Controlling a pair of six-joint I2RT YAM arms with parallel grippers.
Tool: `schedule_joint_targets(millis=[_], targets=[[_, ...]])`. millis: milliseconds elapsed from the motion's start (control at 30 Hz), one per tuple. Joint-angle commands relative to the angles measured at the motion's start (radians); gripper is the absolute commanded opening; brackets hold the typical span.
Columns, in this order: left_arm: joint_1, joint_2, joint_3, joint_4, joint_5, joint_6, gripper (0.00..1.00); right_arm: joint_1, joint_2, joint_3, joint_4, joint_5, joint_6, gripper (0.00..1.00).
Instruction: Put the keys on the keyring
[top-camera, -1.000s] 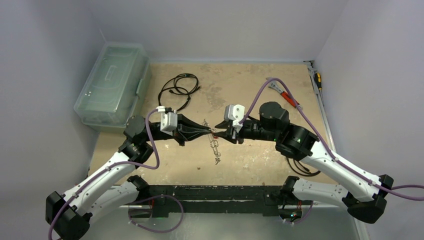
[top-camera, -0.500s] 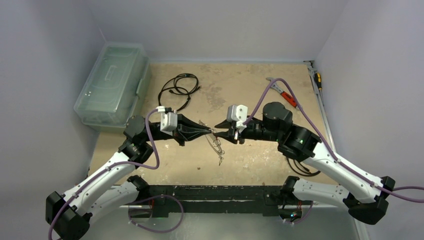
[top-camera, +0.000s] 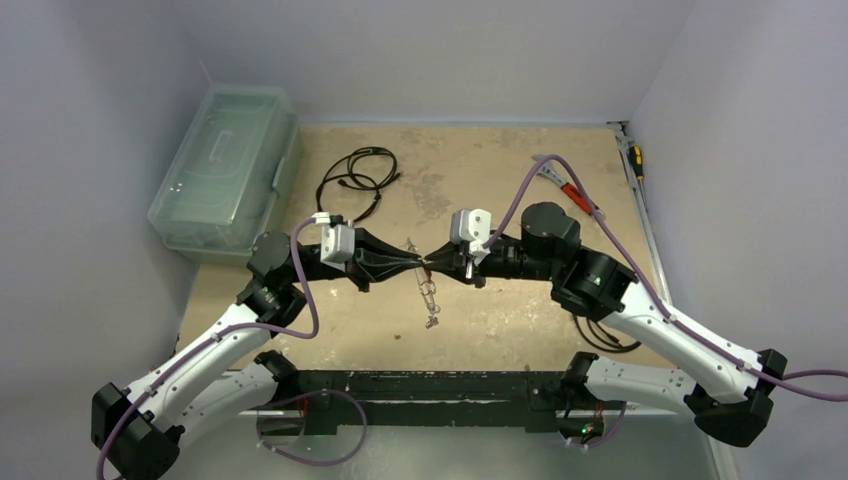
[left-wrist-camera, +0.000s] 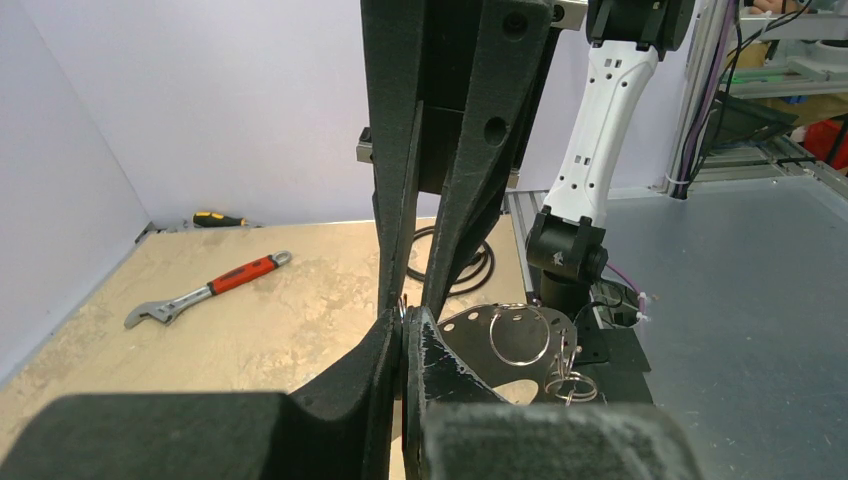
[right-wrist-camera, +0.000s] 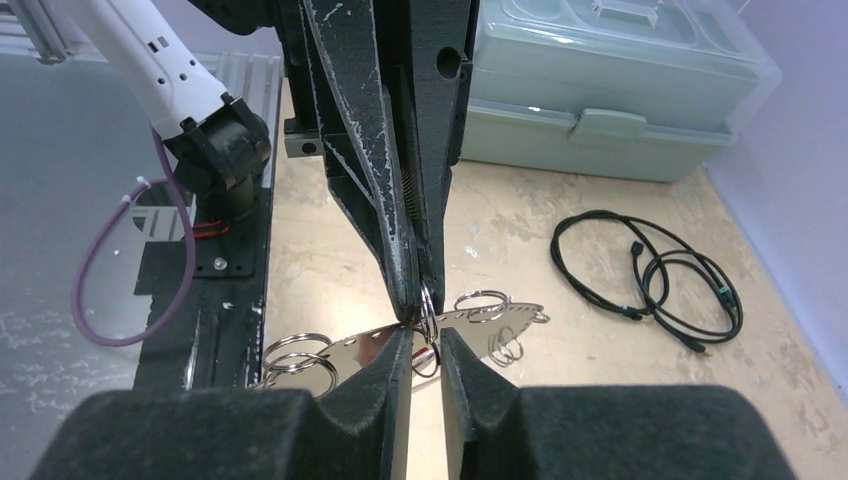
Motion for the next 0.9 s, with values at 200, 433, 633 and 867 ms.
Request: schedule_joint_targets(millis=[200,433,633,867], targets=[[0.001,-0.017,0.020,0.026,0.000,0.025,0.00,0.002,0.021,0.023,0.039,-0.038,0.001,0.00],[0.000,-0.040,0.114,-0.246,-0.089,0.179,0.59,0.003,0.104,0.137,-0.134,0.095,-0.058,0.00],[-0.001,-0.044,0.174,-0.442,-0.158,0.340,0.63,0.003,0.211,0.271,-0.321,0.241,-0.093,0.00],[-0.001,0.020,0.223,-0.593,-0.198,0.453,0.50,0.017,0.275,0.337,-0.435,0.323,-0.089,0.00]])
